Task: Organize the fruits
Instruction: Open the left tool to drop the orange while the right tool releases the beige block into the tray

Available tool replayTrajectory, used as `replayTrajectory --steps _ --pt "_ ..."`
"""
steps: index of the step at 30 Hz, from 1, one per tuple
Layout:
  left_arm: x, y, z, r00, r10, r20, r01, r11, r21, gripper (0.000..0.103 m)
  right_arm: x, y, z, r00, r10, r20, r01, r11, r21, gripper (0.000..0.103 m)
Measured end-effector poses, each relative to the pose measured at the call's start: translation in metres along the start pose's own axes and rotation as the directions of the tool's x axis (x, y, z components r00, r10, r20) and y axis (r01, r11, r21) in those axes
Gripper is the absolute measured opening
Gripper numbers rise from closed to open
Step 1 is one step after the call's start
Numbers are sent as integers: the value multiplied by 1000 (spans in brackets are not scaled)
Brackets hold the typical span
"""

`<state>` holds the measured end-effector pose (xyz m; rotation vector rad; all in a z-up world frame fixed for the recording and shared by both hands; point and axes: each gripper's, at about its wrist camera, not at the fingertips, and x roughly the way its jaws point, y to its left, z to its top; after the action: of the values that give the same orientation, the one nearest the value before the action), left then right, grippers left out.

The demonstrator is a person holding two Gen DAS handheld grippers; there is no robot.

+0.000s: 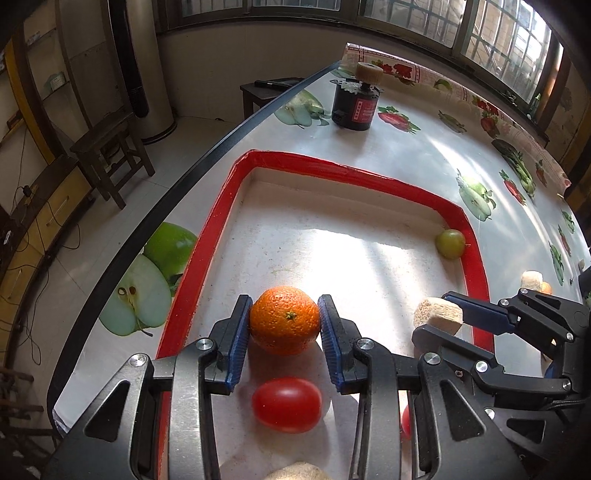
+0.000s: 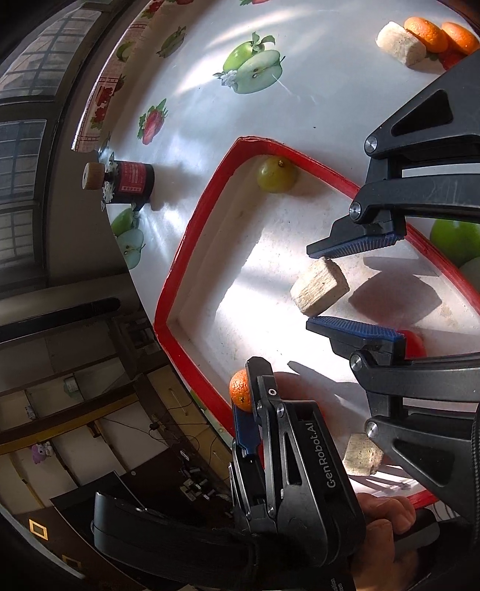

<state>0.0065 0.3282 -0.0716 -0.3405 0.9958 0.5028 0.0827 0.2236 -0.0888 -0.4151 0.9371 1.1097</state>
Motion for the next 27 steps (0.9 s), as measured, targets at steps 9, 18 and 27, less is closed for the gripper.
replayTrajectory --steps 9,18,27 --pt "-10 6 0 999 24 21 -23 999 -30 50 4 3 -5 1000 -3 -15 3 1000 -11 40" --pt "-33 5 -7 998 27 61 -24 999 -38 50 -35 1 -11 998 2 56 -2 1000 8 51" --pt "-56 -7 -24 995 17 93 -15 999 -30 50 -70 -5 -29 995 6 100 -9 999 35 52"
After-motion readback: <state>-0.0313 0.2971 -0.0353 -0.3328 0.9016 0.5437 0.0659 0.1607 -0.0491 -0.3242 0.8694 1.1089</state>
